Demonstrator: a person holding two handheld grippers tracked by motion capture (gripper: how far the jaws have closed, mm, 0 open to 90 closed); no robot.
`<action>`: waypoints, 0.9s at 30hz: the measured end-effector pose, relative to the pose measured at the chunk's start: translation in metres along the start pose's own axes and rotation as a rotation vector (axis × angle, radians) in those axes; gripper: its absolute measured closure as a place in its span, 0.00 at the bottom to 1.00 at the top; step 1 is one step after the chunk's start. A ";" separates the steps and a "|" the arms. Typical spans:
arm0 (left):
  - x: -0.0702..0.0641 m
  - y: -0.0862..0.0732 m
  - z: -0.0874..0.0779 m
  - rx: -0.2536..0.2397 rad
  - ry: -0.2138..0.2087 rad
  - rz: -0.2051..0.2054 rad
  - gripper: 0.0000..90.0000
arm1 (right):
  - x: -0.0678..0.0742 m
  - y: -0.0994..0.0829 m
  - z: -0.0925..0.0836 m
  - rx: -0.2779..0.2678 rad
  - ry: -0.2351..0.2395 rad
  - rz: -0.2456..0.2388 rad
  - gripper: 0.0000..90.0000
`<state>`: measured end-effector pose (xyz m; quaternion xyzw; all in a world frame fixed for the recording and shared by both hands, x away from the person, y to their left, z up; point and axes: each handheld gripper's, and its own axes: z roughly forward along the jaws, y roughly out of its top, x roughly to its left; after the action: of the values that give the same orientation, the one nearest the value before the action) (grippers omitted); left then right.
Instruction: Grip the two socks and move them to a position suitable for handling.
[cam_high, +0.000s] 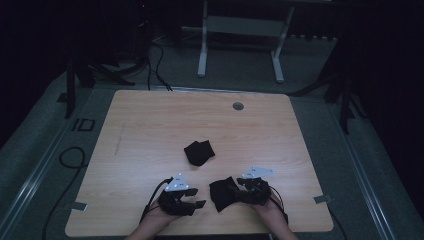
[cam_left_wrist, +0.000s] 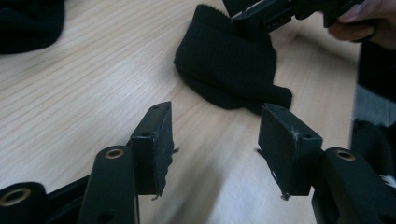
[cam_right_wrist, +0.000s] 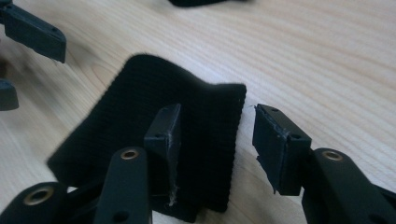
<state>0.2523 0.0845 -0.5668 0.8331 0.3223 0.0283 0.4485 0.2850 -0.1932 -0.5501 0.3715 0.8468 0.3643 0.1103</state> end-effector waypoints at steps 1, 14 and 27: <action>0.000 0.002 0.003 0.002 -0.002 0.008 0.53 | -0.001 0.000 0.002 0.005 -0.002 0.000 0.60; 0.002 0.015 0.026 0.065 -0.038 0.048 0.59 | 0.001 -0.004 0.008 0.027 -0.004 -0.045 0.91; -0.003 0.031 0.046 0.099 -0.024 0.106 0.76 | 0.002 -0.005 0.008 0.020 -0.008 -0.049 0.91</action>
<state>0.2817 0.0370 -0.5696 0.8705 0.2733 0.0262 0.4085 0.2841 -0.1896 -0.5586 0.3532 0.8588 0.3516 0.1189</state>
